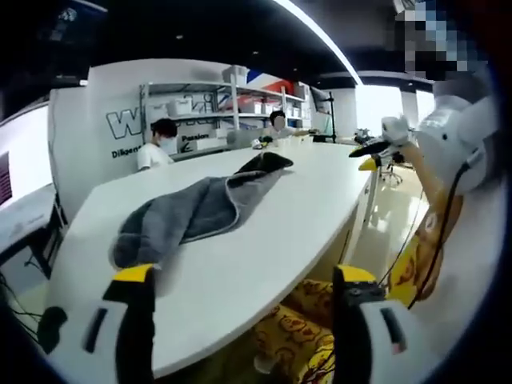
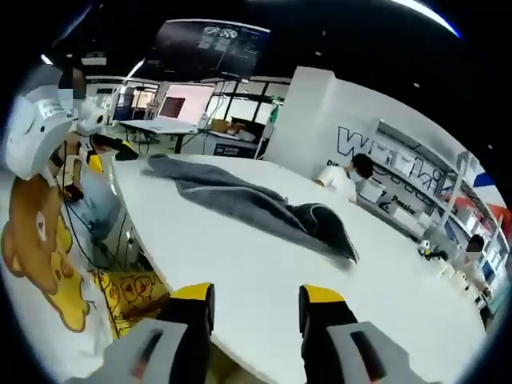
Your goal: Fold the towel on the table until its edges align and the towel forms a compact rectangular stack.
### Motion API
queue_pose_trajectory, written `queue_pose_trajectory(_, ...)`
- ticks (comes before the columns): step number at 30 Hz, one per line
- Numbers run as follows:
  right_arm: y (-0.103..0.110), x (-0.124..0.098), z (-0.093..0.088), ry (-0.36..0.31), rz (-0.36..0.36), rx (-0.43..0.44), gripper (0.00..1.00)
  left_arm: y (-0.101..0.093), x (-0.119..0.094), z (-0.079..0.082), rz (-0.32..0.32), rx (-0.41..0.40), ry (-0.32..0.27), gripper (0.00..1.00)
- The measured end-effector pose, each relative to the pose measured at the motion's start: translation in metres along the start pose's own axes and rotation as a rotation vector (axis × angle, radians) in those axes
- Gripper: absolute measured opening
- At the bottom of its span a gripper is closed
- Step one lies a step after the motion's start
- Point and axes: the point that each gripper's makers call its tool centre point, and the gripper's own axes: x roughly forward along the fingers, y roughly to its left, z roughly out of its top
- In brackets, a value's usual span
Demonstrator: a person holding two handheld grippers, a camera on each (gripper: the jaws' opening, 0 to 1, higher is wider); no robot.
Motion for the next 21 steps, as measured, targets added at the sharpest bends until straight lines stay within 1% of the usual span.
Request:
queue_pose_trajectory(2, 0.002, -0.004, -0.002, -0.012, -0.006, 0.03, 0.5, -0.001, -0.001, 0.0, -0.002, 0.005, 0.002, 0.97)
queue_pose_trajectory(4, 0.002, -0.006, -0.003, -0.019, -0.025, 0.044, 0.58, -0.001, -0.002, 0.001, 0.0, 0.008, 0.002, 0.97)
queue_pose_trajectory(8, 0.006, -0.007, -0.005, -0.006, -0.035, 0.048, 0.72, -0.002, -0.005, 0.002, -0.001, 0.015, 0.002, 0.98)
queue_pose_trajectory(11, 0.008, -0.007, -0.003, 0.004, -0.024, 0.056, 0.83, -0.001, -0.007, 0.001, 0.002, 0.018, 0.005, 0.98)
queue_pose_trajectory(16, 0.008, -0.008, -0.002, 0.018, -0.03, 0.053, 0.93, 0.001, -0.011, -0.001, 0.016, 0.013, 0.003, 0.98)
queue_pose_trajectory(18, 0.009, -0.007, -0.002, 0.019, -0.024, 0.064, 1.0, 0.001, -0.013, -0.002, 0.021, 0.007, 0.002, 0.98)
queue_pose_trajectory(21, 0.011, -0.008, -0.003, 0.022, -0.024, 0.06, 0.99, 0.002, -0.015, -0.003, 0.028, 0.003, 0.004, 0.98)
